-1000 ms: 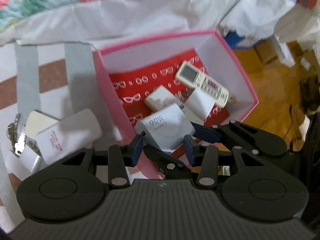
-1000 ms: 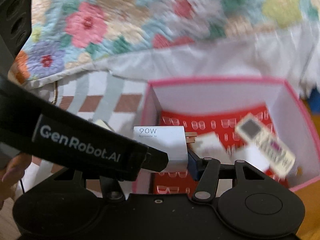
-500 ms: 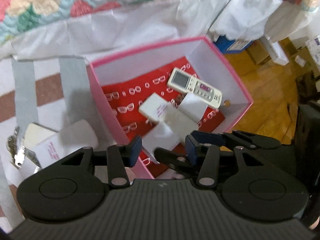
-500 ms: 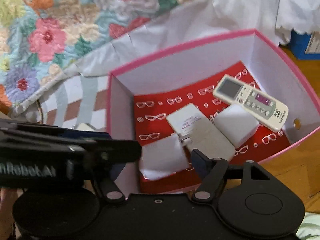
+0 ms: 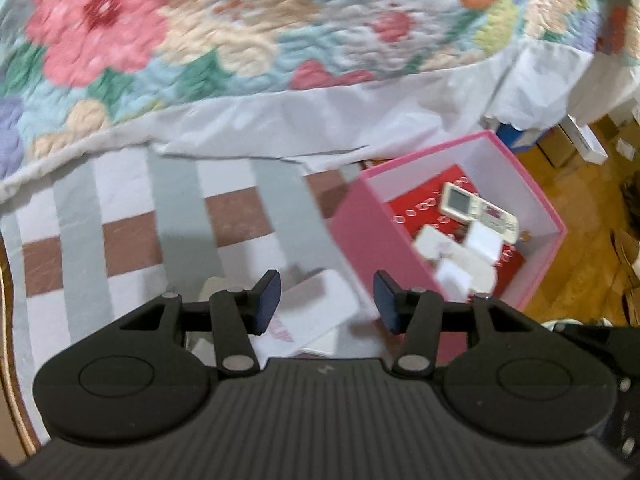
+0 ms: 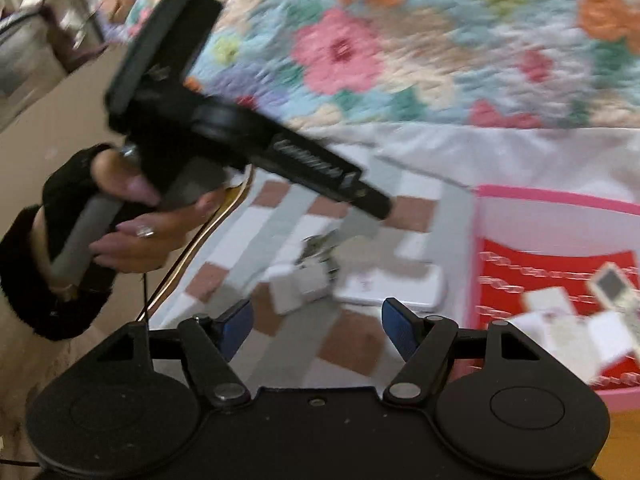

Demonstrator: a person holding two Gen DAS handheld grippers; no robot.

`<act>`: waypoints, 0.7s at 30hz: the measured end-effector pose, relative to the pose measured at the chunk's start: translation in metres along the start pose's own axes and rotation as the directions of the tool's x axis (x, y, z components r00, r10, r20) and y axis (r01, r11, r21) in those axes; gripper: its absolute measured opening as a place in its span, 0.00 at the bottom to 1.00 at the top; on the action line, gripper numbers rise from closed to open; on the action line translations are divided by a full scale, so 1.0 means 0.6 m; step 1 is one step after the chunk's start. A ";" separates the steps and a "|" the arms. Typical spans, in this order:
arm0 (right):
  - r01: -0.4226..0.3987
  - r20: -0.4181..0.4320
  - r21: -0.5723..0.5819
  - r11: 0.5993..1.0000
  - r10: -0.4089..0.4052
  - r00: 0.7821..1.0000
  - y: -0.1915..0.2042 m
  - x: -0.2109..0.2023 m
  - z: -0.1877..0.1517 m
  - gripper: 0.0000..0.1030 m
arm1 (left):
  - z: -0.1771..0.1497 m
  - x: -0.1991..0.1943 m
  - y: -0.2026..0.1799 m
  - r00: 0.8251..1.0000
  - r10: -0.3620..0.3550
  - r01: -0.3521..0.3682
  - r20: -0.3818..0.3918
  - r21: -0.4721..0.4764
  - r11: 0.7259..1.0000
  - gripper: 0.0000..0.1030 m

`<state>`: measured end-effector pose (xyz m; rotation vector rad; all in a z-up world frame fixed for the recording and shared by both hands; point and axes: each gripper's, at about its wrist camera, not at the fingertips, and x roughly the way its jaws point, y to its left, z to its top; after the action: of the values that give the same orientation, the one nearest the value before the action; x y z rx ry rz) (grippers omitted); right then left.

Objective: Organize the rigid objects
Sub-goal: 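Move the left tool back to the white power bank with red print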

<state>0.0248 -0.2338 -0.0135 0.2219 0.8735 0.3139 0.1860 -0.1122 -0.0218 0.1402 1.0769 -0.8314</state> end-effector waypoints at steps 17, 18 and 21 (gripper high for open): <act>0.117 -0.053 0.187 0.975 -0.109 0.993 -0.066 0.208 -0.050 0.73 | -0.057 0.168 0.071 0.997 0.079 -0.079 0.009 0.010 0.997 0.48; 0.124 -0.042 0.190 0.974 -0.118 0.992 -0.069 0.207 -0.050 0.73 | -0.057 0.172 0.076 0.997 0.074 -0.074 0.008 -0.005 0.997 0.48; 0.149 -0.010 0.175 0.973 -0.150 0.989 -0.073 0.206 -0.049 0.73 | -0.056 0.176 0.079 0.999 0.005 -0.005 -0.035 -0.006 1.000 0.47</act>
<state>0.0841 -0.2286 -0.1344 0.3180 0.9102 0.0958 0.2151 -0.1192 -0.1388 0.1530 1.1114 -0.8241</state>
